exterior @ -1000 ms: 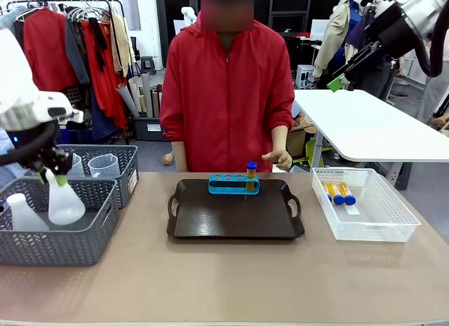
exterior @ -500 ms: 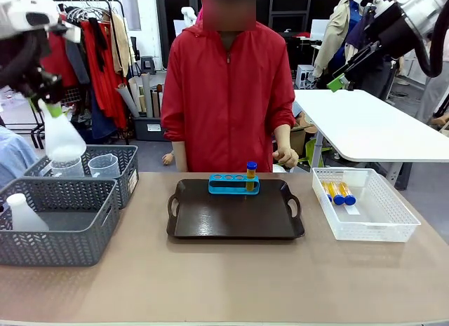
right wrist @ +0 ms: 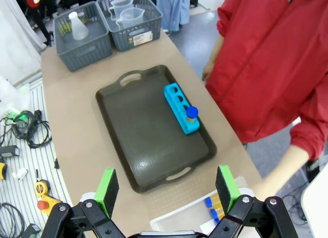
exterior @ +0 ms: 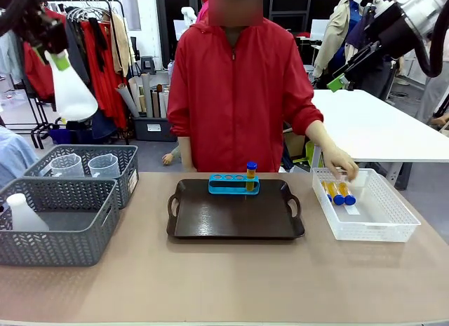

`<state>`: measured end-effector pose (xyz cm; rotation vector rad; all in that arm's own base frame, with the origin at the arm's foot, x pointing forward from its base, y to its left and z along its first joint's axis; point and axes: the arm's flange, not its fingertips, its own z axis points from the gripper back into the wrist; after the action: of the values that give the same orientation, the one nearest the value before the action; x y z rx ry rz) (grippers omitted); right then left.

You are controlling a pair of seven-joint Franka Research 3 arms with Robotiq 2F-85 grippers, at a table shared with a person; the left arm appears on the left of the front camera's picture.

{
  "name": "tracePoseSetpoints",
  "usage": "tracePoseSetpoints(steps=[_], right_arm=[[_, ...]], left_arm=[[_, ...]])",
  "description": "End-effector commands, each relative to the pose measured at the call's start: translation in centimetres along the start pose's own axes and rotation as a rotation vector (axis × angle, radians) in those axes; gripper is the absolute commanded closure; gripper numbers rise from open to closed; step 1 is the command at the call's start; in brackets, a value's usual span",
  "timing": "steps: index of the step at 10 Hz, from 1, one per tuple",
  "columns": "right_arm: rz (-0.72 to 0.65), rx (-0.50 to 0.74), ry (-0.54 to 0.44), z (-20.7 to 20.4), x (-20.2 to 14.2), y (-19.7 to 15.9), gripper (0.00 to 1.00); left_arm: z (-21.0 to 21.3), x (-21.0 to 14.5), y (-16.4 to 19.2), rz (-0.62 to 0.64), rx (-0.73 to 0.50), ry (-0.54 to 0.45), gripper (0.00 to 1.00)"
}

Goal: Prepare the laboratory tools.
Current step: Pick up one Small flask and place it on the Handle tray.

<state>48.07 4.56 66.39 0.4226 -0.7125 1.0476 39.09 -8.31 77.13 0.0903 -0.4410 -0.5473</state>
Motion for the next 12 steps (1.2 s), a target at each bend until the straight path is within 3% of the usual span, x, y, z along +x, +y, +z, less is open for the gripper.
tracePoseSetpoints(steps=[1, 9, 12], right_arm=[[0.0, -0.008, -0.004, 0.1, 0.2, 0.1, 0.0], [0.0, -0.008, -0.004, 0.1, 0.2, 0.1, 0.0], [0.0, -0.008, -0.004, 0.1, 0.2, 0.1, 0.0]], left_arm=[[1.9, 1.4, 0.0, -0.07, -0.021, -0.011, 1.0], [1.2, 1.2, -0.1, -0.041, -0.004, -0.003, 1.0], [-1.1, 5.0, -4.7, -0.232, -0.155, 0.018, 1.0]])
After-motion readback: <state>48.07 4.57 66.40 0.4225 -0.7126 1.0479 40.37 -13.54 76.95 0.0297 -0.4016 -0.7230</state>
